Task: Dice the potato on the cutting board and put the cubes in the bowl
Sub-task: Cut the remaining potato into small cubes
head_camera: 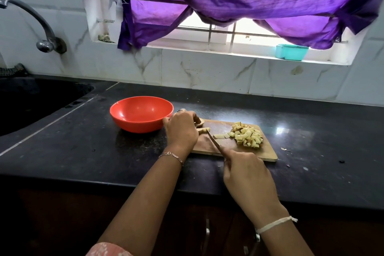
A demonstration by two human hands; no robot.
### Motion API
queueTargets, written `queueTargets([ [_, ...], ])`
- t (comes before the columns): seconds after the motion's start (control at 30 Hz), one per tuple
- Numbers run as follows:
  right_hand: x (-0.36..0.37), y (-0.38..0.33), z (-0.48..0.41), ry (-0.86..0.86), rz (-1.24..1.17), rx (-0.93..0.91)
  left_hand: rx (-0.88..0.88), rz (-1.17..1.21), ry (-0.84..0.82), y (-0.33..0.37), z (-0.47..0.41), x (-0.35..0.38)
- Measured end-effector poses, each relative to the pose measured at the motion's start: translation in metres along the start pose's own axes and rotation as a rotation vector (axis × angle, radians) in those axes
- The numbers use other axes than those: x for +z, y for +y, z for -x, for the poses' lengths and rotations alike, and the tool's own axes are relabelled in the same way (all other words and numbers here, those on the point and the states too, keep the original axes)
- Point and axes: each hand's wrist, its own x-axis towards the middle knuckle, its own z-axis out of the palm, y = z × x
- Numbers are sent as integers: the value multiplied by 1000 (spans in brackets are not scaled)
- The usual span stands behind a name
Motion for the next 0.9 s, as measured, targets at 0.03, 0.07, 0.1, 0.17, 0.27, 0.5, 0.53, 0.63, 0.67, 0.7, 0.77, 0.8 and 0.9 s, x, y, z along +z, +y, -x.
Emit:
queueTargets([
  [0.03, 0, -1, 2, -4, 10, -3, -6, 35, -2, -2, -1, 1],
  [0.07, 0, -2, 2, -11, 26, -5, -9, 69, -9, -3, -2, 1],
  [0.1, 0, -3, 2, -17, 41, -7, -8, 92, -17, -4, -2, 2],
  [0.17, 0, -2, 0, -23, 66, -12, 1, 97, -33, -4, -2, 1],
  [0.27, -2, 1, -3, -24, 87, -11, 14, 69, -68, -3, -1, 1],
  [0.5, -7, 10, -7, -19, 110, 22, 12, 33, -163, -1, 3, 0],
  [0.53, -7, 10, -8, -18, 117, 25, 14, 26, -161, -1, 3, 0],
  [0.63, -7, 11, -10, -17, 147, 30, 21, 5, -152, -3, 4, -2],
  [0.67, -7, 11, -10, -19, 162, 32, 22, 6, -152, -4, 4, -2],
  [0.7, -6, 11, -11, -22, 176, 32, 22, 8, -156, -5, 4, -2],
  [0.77, -6, 12, -11, -21, 195, 34, 20, 26, -164, -7, 4, -2],
  [0.8, -5, 13, -11, -19, 201, 36, 21, 37, -166, -8, 3, -2],
  [0.9, -6, 14, -10, -9, 191, 48, 37, 67, -160, -11, 3, -1],
])
